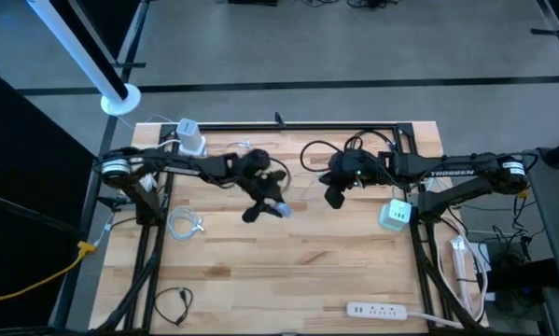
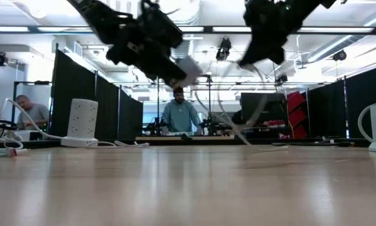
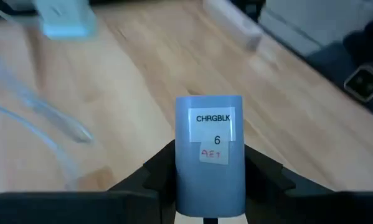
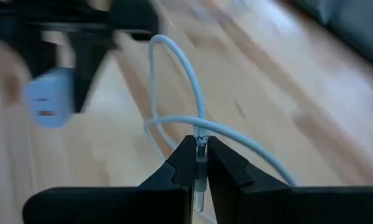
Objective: Insert USB
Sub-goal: Insert the white charger cable into the purple charger adapter
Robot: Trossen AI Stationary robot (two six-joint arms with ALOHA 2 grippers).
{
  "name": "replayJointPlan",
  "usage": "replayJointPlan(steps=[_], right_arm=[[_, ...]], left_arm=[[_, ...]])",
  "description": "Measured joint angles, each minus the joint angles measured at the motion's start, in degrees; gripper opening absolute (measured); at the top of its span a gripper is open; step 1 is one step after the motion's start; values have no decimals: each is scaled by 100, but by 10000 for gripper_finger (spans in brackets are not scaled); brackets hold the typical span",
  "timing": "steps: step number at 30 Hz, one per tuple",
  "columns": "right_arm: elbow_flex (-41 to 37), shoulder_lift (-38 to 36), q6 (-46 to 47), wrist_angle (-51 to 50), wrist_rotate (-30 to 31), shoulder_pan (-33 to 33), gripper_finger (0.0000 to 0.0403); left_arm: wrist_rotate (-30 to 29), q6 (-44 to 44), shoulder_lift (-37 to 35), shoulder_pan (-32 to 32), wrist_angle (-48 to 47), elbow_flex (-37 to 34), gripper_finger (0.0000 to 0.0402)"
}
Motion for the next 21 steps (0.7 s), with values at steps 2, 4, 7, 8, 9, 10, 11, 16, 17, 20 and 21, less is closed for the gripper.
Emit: replayJointPlan(steps=[2, 4, 7, 8, 9, 10, 11, 16, 17, 20, 21], right_arm=[[0, 32, -415, 429, -86, 47, 14], [-1, 146, -686, 866, -206, 51, 14], [-2, 317, -1092, 1520, -387, 56, 14], [-2, 374, -1228, 1739, -447, 58, 14], [-2, 431, -1363, 1957, -508, 60, 14], [-3, 488, -1499, 2175, -568, 62, 14], [-3, 545, -1634, 2393, -628, 64, 14], [-4, 839, -2314, 3503, -948, 74, 14], [-2, 910, -2453, 3721, -1059, 74, 14], [16, 1068, -2774, 4440, -1426, 70, 14], [16, 1109, -2833, 4672, -1557, 61, 14]], left_arm=[[68, -95, -123, 136, 374, -287, 120], [364, -395, -115, 268, 930, -420, 120], [808, -845, -103, 466, 1764, -619, 120], [956, -995, -99, 532, 2041, -685, 120], [1104, -1145, -95, 598, 2319, -751, 120], [1252, -1295, -91, 664, 2597, -818, 120], [1400, -1445, -87, 730, 2875, -884, 120], [2139, -2171, -68, 1053, 4180, -1190, 120], [2247, -2248, -68, 1095, 4216, -1187, 120], [2513, -2374, -68, 1173, 4192, -1136, 120], [2561, -2389, -64, 1177, 4222, -1125, 120]])
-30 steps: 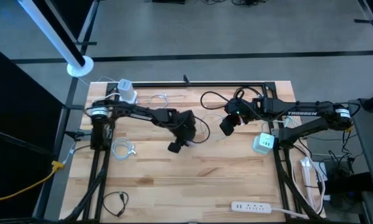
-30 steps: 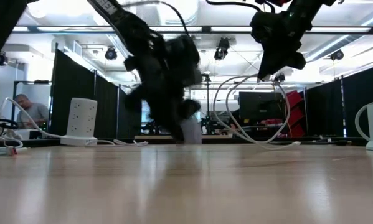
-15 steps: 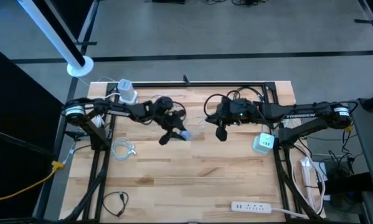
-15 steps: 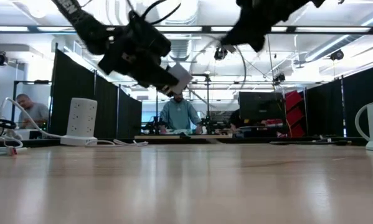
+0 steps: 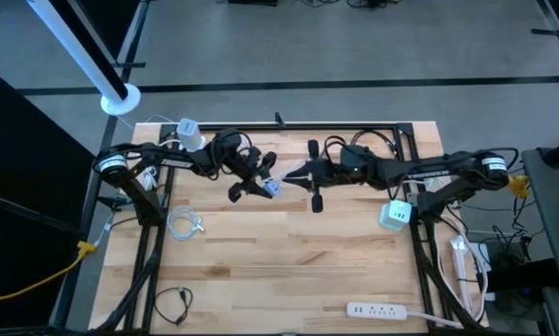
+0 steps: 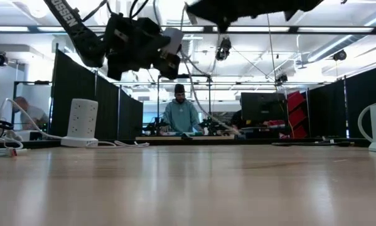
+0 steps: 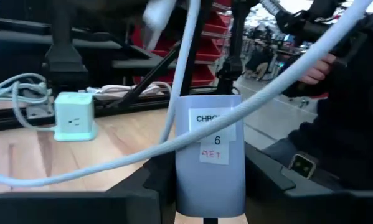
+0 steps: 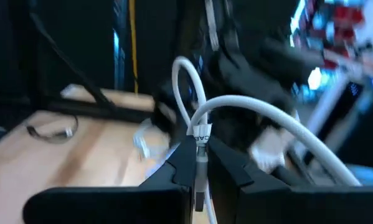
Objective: Insert USB
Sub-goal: Insert the white charger cable into the purple charger adapter
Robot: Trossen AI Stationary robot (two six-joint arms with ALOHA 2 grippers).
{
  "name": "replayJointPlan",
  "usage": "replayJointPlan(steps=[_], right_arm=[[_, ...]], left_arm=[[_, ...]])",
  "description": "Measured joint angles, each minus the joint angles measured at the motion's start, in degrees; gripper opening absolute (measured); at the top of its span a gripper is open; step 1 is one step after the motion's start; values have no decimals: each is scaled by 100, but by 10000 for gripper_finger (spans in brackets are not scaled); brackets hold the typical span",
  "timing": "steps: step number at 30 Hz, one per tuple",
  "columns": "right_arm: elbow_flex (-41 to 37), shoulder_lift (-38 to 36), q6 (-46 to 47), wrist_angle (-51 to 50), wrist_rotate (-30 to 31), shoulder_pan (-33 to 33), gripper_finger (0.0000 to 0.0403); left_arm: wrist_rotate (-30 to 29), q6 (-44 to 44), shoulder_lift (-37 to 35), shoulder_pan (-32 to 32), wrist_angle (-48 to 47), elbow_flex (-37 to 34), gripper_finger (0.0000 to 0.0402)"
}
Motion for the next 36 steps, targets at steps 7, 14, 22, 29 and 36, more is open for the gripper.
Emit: replayJointPlan(steps=[7, 14, 22, 29, 36], right_arm=[[23, 176, -40, 608, -695, -40, 14], [74, -234, 1226, -787, 1045, -279, 14], [80, -973, 3430, -3885, 3051, -710, 14], [76, -1122, 4712, -6307, 2332, -1368, 14], [65, -663, 4716, -5701, -768, -1667, 14]], left_arm=[[562, -11, 22, 114, 1, 13, 120], [5, -94, 19, 417, -49, 17, 120], [-1434, 18, 13, 569, -203, 21, 120], [-2469, -135, 11, 482, -294, 22, 120], [-2807, -214, 11, 88, -276, 22, 120]])
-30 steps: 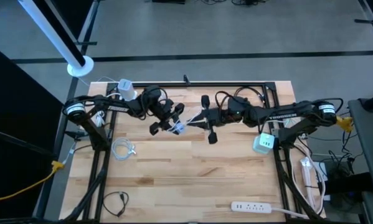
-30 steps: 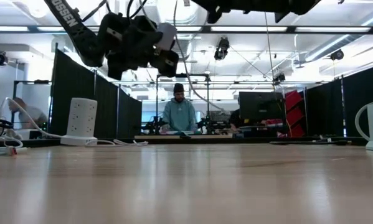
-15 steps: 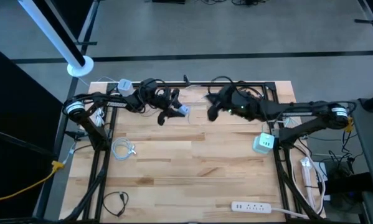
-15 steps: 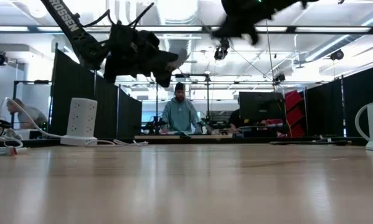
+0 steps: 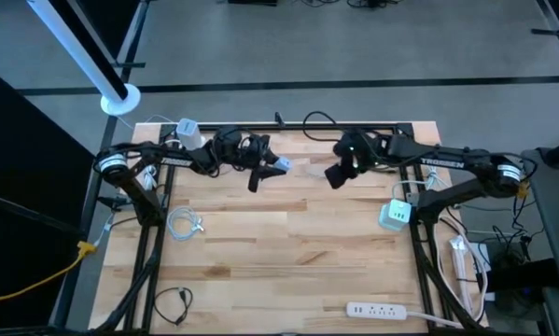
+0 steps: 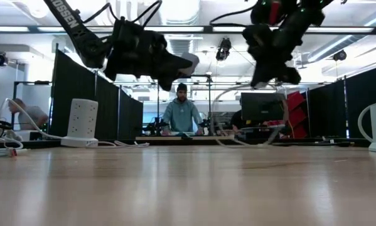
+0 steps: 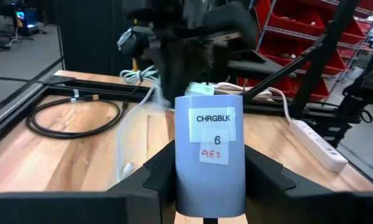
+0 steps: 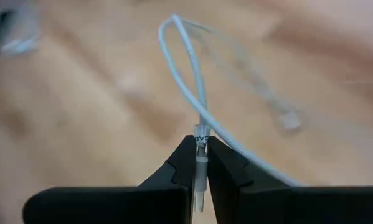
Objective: Insert USB
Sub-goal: Insert the white charger cable into the purple charger adapter
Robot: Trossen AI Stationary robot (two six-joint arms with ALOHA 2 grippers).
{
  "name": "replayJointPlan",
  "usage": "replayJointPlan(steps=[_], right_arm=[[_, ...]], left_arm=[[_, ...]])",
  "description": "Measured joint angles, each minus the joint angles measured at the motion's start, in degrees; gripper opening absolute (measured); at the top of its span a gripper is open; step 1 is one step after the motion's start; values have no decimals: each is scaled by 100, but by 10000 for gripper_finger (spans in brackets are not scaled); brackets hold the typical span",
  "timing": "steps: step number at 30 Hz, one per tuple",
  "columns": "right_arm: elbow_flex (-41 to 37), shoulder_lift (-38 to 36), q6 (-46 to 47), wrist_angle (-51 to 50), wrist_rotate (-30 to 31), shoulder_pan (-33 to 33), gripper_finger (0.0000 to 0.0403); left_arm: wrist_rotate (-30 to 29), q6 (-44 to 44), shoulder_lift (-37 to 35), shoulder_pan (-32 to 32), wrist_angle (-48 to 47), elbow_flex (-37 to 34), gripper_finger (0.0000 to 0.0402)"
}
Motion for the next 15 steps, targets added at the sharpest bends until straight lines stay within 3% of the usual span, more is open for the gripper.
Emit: replayJointPlan(steps=[4, 5, 15], right_arm=[[0, 331, 210, 784, -1711, -16, 14], [16, 391, 199, 661, -1747, -26, 14], [323, 757, -544, -2813, 85, -227, 14]], left_arm=[[7, -2, 0, -177, 1, 0, 120], [7, 0, 0, -193, -2, 0, 120], [8, 48, -6, -195, -67, 0, 120]])
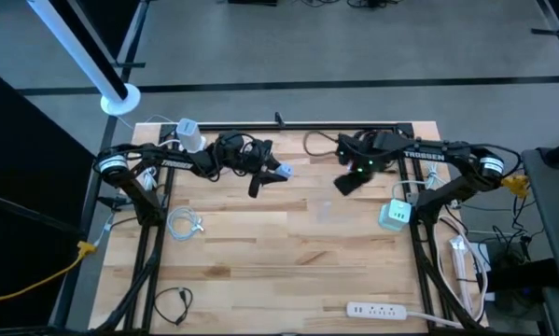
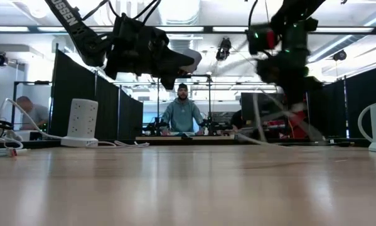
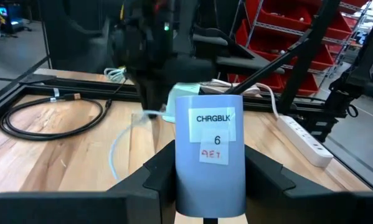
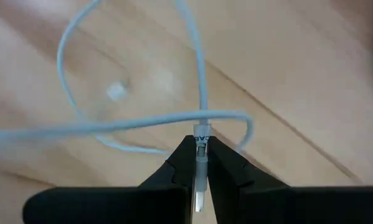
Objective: Insert USB
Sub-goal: Insert the white charger cable into the purple charger adapter
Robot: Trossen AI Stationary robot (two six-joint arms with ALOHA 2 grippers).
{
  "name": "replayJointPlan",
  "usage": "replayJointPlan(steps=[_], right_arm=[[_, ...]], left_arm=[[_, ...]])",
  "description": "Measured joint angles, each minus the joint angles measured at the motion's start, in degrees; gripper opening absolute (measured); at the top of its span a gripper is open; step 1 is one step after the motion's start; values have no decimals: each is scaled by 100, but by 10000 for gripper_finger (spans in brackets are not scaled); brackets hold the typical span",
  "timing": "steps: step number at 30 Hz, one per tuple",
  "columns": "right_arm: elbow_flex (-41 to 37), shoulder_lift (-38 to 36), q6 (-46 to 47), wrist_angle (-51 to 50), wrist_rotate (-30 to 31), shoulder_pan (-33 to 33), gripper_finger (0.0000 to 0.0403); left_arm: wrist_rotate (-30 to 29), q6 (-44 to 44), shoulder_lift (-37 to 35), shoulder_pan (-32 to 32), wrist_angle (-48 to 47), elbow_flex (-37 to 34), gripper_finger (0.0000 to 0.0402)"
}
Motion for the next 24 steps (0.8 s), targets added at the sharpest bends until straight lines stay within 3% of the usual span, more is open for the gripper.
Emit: replayJointPlan(steps=[4, 9, 11, 13, 15, 17, 20, 24], right_arm=[[108, 134, -286, -1295, 546, -67, 14], [121, 135, -751, -1217, -1251, 65, 14], [145, 135, -864, -625, -2034, 151, 14], [162, 133, -728, 176, -2331, 176, 14], [179, 133, -410, 988, -2037, 170, 14], [208, 133, -96, 1569, -1294, 158, 14], [349, 135, -2, 1875, -79, 151, 14], [409, 133, -217, 2247, 647, 104, 14]], left_arm=[[-1, 25, -2, 1, -21, 0, 120], [1, 103, -5, 6, -23, 0, 120], [1, 103, -5, 6, -19, 0, 120], [1, 103, -5, 6, -28, 0, 120], [-23, 114, -5, 6, -22, 0, 120], [-77, 116, -7, 6, -25, 0, 120], [-347, 114, -9, 3, -23, 0, 120], [-911, 155, -4, -71, 8, 0, 120]])
